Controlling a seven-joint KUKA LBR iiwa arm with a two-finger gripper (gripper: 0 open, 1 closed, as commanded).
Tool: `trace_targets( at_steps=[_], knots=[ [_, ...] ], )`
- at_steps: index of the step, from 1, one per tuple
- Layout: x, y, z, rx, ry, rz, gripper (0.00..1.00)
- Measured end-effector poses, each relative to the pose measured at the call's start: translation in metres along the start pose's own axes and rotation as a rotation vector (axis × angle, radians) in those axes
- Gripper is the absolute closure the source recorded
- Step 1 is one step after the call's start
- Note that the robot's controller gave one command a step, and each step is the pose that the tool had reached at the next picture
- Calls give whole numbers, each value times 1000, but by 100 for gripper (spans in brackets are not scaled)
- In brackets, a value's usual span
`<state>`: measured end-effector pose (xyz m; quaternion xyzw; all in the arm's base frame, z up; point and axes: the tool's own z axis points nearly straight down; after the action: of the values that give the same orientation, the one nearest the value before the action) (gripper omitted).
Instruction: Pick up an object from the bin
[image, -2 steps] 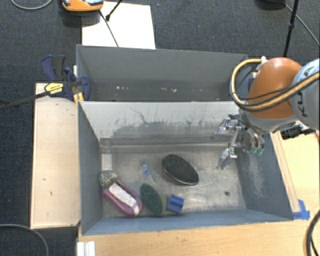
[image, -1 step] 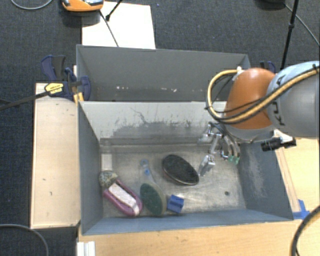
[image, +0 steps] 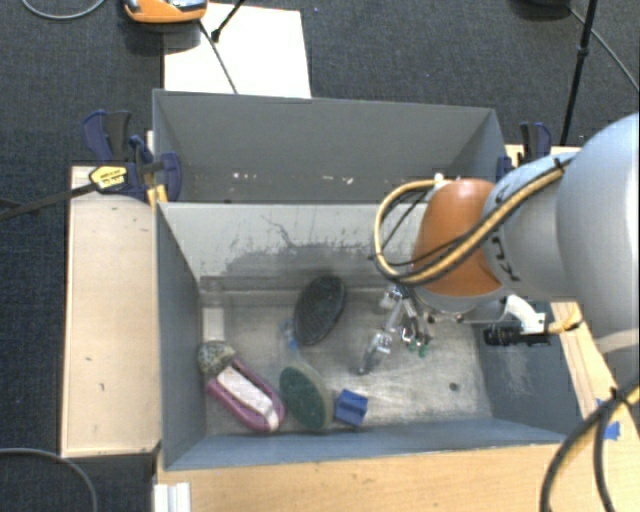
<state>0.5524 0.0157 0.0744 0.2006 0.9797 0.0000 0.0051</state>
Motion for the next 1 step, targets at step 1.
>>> trace_targets(
  at_steps=[1],
  knots=[
    [6, 95, -53, 2, 9, 48, 0]
  ],
)
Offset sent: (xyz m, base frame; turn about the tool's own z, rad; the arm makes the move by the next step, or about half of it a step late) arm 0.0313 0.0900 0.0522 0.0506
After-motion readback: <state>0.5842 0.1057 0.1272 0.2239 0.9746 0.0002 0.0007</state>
